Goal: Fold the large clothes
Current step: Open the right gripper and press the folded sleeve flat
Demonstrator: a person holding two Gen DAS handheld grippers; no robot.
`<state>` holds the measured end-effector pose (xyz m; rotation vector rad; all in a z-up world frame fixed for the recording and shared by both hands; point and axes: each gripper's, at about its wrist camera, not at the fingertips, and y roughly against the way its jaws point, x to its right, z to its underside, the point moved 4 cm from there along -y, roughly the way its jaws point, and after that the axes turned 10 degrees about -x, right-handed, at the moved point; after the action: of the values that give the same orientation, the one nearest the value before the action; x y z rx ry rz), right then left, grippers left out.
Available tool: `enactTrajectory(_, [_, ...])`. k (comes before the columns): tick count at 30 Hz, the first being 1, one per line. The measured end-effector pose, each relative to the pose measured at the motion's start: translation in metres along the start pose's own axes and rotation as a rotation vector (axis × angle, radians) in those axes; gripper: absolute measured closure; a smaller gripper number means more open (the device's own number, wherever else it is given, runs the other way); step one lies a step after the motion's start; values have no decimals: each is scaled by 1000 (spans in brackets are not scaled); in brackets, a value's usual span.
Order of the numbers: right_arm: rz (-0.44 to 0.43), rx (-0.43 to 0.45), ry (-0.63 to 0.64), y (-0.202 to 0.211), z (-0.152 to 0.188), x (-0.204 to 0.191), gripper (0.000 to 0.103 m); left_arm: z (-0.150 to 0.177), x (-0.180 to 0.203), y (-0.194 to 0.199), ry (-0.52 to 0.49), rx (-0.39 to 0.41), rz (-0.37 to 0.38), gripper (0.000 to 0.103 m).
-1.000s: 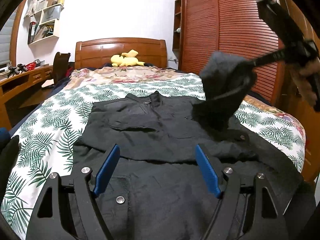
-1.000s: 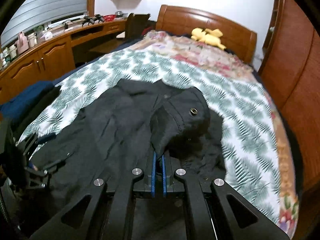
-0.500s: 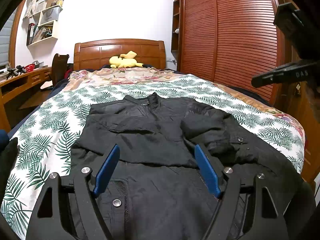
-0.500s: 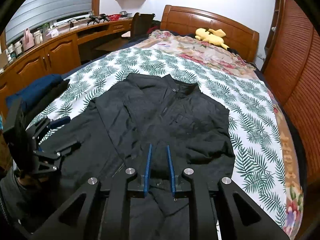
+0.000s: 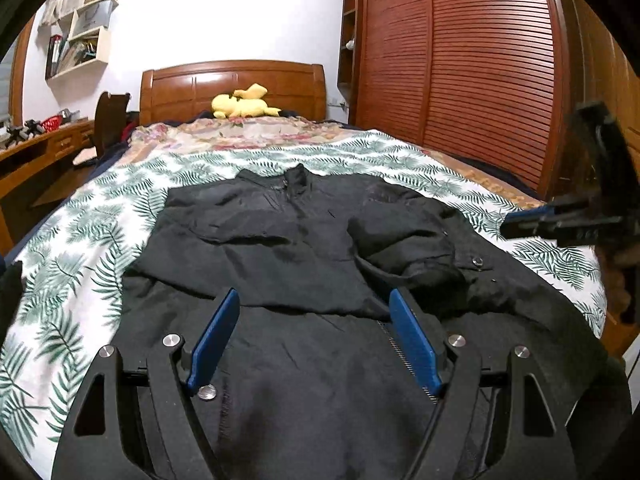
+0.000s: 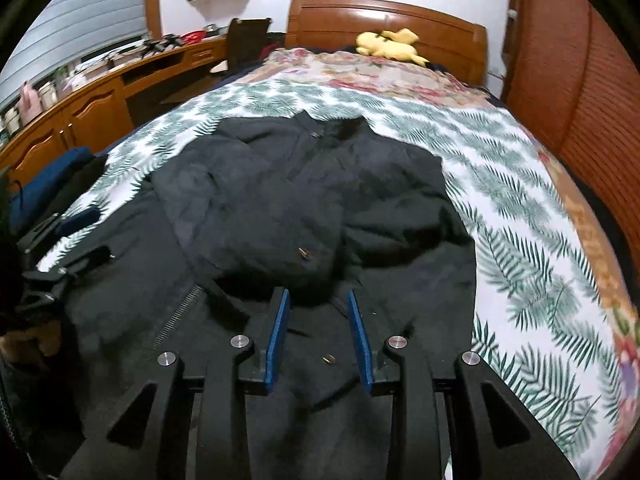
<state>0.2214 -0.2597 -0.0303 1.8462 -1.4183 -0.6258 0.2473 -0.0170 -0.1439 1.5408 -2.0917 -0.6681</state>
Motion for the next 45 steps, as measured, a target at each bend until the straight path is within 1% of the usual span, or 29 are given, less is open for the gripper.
enactTrajectory(4, [24,4,-26,-20,10,13,72,1,18,-6,-45,-4,-44,25])
enactTrajectory(11, [-1,10,-57,-51,20,18,72,0,48,-23,-41,-52,11,25])
enactTrajectory(14, [-24,19,-78,-54,24,21,72,-5,67,-34,-56,-73,27,25])
enactTrajectory(15, [-27,23,-83,-53,29,24,72,-7,72,-36,-64,-79,33,28])
enactTrajectory(16, [-29,27,-81,-51,31,26,72,-9,79,-39,-77,-87,43,35])
enactTrajectory(17, [-27,34,-74,-48,32,27,72,-14,88,-42,-94,-93,50,37])
enactTrajectory(19, [-14,48,-64,-43,36,32,72,-20,98,-45,-108,-93,38,38])
enactTrajectory(21, [-26,62,-76,-39,41,38,72,-25,107,-50,-116,-107,30,38])
enactTrajectory(22, [-40,67,-88,-38,44,42,72,-26,109,-53,-109,-118,29,39])
enactTrajectory(25, [-66,72,-108,-37,51,48,72,-26,111,-62,-48,-153,47,39])
enactTrajectory(29, [-86,65,-113,-36,60,53,72,-24,112,-68,10,-174,27,43])
enactTrajectory(33, [-104,64,-127,-32,70,62,72,-18,111,-69,70,-204,11,44])
enactTrajectory(37, [-111,53,-130,-32,77,61,72,-9,108,-73,119,-247,-1,44])
enactTrajectory(39, [-106,55,-125,-29,78,59,72,-6,106,-75,141,-266,10,44])
enactTrajectory(41, [-100,59,-119,-26,77,57,72,-6,107,-78,160,-278,41,44])
enactTrajectory(43, [-97,66,-112,-22,76,53,72,-10,109,-78,163,-275,57,44])
enactTrajectory(45, [-100,81,-108,-18,72,50,72,-15,113,-78,150,-268,57,44])
